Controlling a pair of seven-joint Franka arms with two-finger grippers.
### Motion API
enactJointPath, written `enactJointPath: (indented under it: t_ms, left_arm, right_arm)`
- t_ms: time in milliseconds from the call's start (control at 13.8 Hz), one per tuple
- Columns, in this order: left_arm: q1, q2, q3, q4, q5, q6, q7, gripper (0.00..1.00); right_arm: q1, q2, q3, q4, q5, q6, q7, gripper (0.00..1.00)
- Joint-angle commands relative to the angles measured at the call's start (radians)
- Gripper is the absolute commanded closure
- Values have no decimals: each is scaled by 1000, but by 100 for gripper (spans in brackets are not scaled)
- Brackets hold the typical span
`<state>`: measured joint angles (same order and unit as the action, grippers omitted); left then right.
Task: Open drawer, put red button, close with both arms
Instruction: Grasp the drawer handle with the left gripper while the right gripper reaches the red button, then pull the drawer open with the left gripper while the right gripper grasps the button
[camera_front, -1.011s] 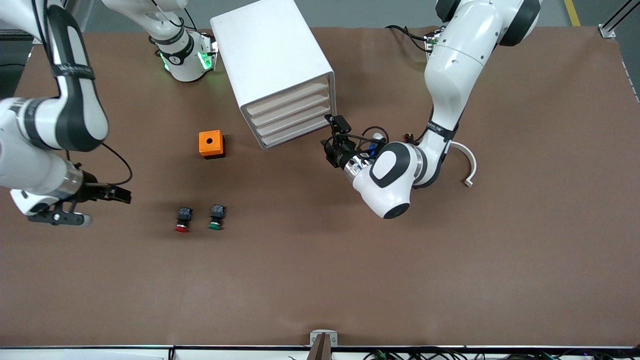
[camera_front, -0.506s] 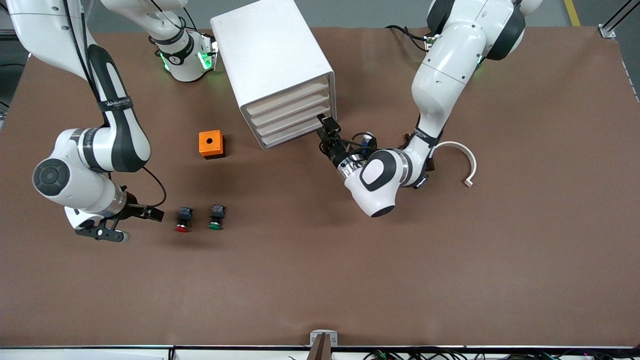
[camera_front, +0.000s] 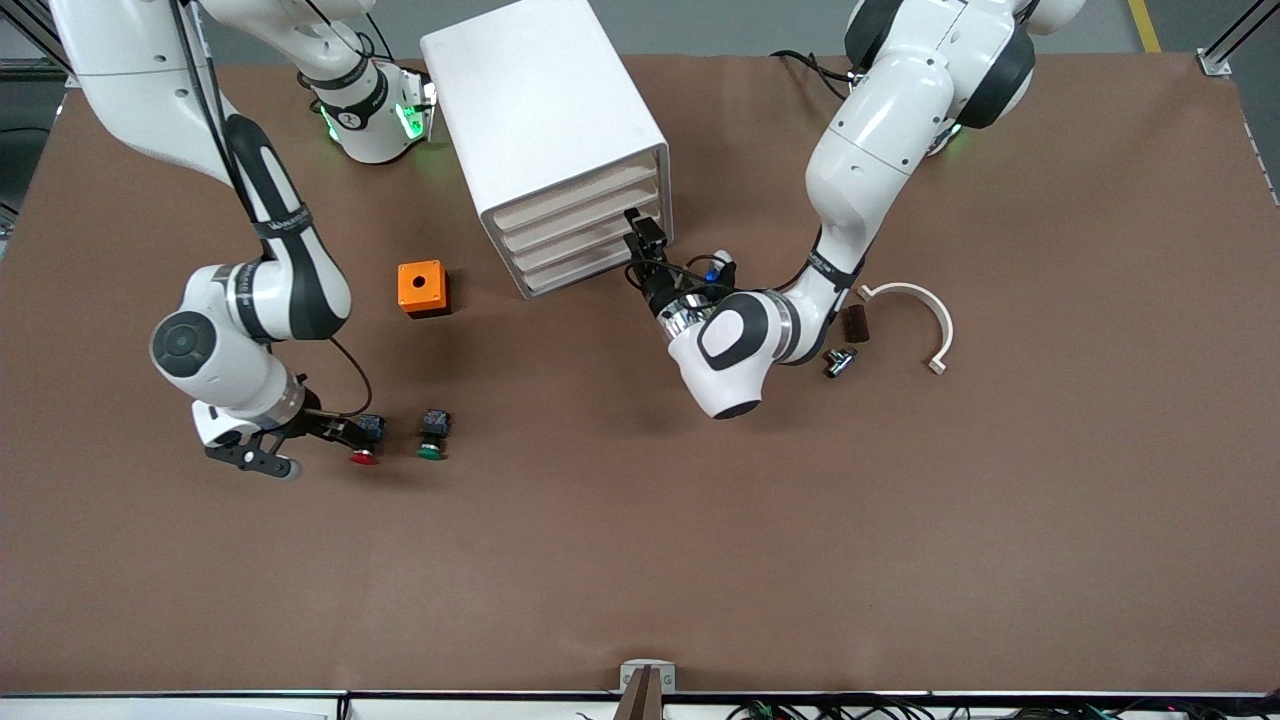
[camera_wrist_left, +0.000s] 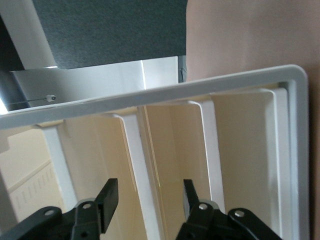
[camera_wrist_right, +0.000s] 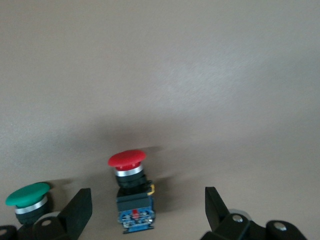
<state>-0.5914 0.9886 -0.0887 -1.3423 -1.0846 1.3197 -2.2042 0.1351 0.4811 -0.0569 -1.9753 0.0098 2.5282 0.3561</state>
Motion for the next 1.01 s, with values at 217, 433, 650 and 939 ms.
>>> enactJointPath:
  t_ms: [217,433,650,939]
  left_arm:
    - [-60,18,0,14,-18,-34,-26,57]
    - [-79,16,0,14,-17,-42,-31,73]
    - [-81,18,1,14,-15,-48,-32,86]
    - [-64,18,3,15,-15,-48,-74,96]
  right_arm:
    - [21,51,-3,-10,10,72,37,0]
    - [29,67,-3,-10,10,77,61,0]
    - [40,77,0,-13,10,75,83,0]
    - [52,77,3,-25,10,77,84,0]
